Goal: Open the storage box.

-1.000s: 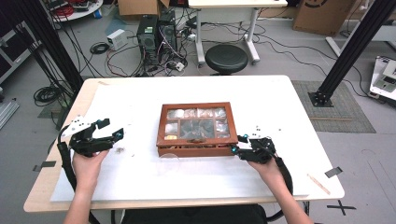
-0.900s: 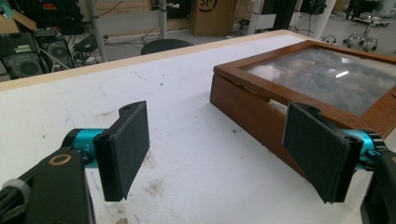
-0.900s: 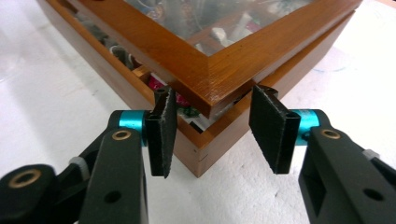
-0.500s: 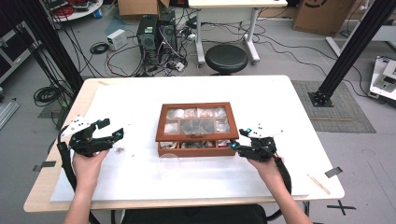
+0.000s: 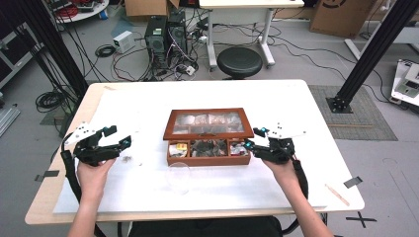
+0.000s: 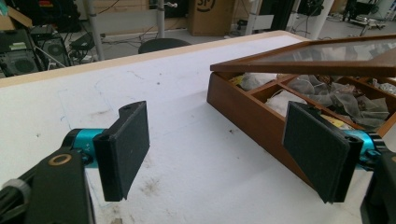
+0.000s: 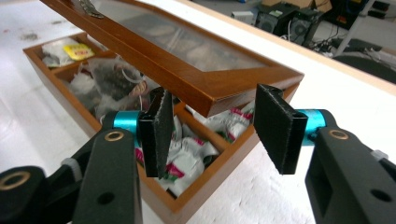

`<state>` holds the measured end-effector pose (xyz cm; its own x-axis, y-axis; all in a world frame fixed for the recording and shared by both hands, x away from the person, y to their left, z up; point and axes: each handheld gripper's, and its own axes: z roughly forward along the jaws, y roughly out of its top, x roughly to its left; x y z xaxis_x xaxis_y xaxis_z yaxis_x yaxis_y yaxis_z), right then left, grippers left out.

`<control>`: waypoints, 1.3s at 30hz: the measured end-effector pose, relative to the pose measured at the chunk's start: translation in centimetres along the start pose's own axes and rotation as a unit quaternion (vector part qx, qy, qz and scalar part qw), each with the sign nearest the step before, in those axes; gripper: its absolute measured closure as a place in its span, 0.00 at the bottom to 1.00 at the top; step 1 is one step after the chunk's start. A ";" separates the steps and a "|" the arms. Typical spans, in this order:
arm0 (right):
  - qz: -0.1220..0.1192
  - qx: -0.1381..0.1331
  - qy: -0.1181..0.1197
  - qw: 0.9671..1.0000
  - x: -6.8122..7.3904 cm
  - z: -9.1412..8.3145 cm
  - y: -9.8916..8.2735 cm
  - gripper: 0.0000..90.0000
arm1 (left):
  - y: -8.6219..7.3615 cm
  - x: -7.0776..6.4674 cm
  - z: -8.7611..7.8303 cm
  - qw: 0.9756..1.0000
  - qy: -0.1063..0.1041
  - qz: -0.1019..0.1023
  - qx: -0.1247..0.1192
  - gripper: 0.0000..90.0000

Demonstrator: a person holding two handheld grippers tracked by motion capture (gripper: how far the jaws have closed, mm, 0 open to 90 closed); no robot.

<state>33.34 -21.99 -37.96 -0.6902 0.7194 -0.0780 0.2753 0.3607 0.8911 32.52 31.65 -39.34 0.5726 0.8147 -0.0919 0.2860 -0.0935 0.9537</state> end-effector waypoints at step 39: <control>0.070 -0.054 0.001 0.996 -3.1 1.3 4.5 0.61 | -1.1 0.8 0.1 1.000 -0.004 -0.014 0.021 0.26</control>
<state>37.56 -21.84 -34.27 -0.6521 0.7564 0.0509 0.2957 0.1919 0.9358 32.74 32.33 -40.47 0.5697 0.8131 -0.1199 0.3329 -0.0949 0.9382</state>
